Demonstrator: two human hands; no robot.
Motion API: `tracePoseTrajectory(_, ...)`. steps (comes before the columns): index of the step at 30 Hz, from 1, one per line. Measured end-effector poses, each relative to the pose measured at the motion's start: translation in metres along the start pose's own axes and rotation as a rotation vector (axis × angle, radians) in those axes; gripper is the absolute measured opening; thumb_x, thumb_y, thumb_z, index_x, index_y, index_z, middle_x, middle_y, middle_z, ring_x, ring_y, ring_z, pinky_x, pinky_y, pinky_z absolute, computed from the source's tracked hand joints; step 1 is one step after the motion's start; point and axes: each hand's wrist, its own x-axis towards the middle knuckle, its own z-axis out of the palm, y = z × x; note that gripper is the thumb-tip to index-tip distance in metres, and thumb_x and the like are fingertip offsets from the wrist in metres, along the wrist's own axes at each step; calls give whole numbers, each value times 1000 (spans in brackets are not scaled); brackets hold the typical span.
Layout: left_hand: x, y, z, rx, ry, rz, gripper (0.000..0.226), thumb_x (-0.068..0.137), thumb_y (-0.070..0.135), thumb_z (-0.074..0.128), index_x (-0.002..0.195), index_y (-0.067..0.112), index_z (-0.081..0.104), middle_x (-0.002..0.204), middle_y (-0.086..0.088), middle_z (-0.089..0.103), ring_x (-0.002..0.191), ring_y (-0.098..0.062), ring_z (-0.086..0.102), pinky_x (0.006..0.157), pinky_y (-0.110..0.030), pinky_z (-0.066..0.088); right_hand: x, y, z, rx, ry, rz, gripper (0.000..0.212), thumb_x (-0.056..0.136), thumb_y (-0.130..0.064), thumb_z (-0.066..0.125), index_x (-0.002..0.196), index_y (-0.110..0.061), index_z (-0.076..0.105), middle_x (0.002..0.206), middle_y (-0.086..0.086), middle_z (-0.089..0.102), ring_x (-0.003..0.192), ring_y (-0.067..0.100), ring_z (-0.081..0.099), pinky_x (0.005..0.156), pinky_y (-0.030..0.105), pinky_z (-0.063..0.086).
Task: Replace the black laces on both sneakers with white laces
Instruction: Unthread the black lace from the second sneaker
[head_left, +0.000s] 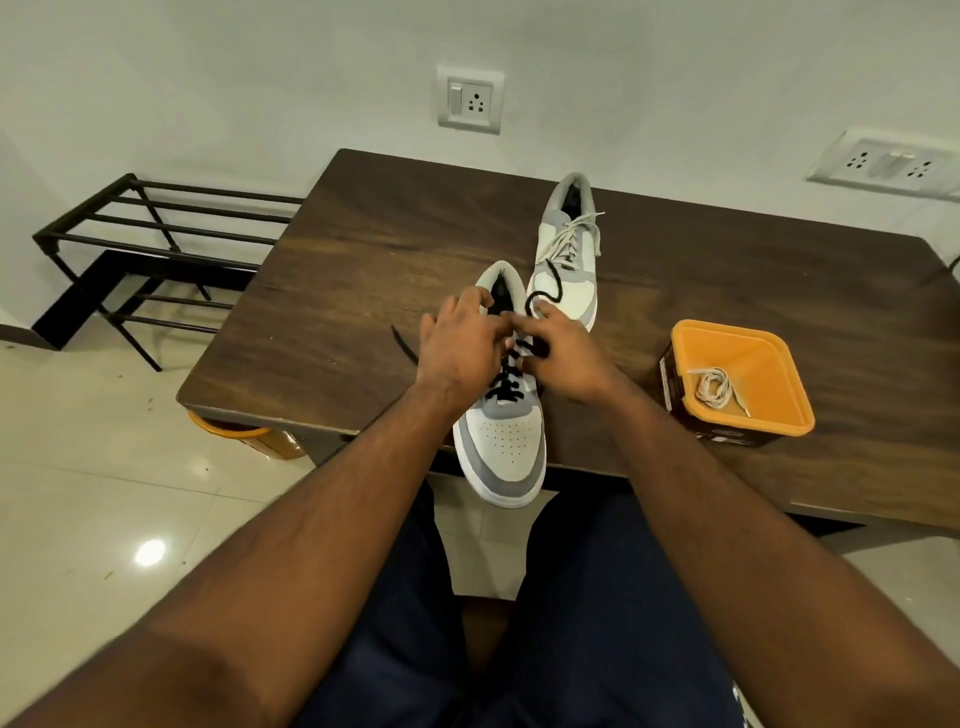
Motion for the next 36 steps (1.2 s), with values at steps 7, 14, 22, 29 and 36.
tracePoseTrajectory(7,-11,-6,14,-280,134,14,9,97,11,48,102,11,55,118,-2,46,85,-12,53,66,-22,47,3,5,-3,99,43,94,32,78,-15,76,106,-26,65,103,-1,67,95,16,62,87,34,52)
tracePoseTrajectory(14,-25,1,22,-656,331,-185,18,96,16,56,112,9,60,126,-2,39,105,-10,52,85,-23,52,0,9,0,86,65,61,30,79,-17,77,104,-24,63,97,-5,66,87,15,63,79,27,50)
tracePoseTrajectory(22,7,2,-3,-218,-2,-60,13,92,25,63,99,21,73,157,-2,26,147,-28,14,114,-54,18,-1,9,3,130,89,65,29,77,-15,78,101,-22,63,89,-7,65,81,13,61,75,28,51)
tracePoseTrajectory(29,-16,-1,8,-812,461,-654,23,92,25,62,114,25,58,153,-4,27,142,-30,25,114,-55,24,-2,9,1,137,57,79,28,79,-16,77,101,-24,63,78,-14,59,73,6,56,65,18,43)
tracePoseTrajectory(36,6,12,-2,-33,-56,-147,14,93,37,60,100,28,68,164,-4,-2,148,-35,-16,115,-61,-1,-3,5,2,109,87,68,28,78,-14,77,102,-19,64,72,-17,55,62,-7,50,59,7,35)
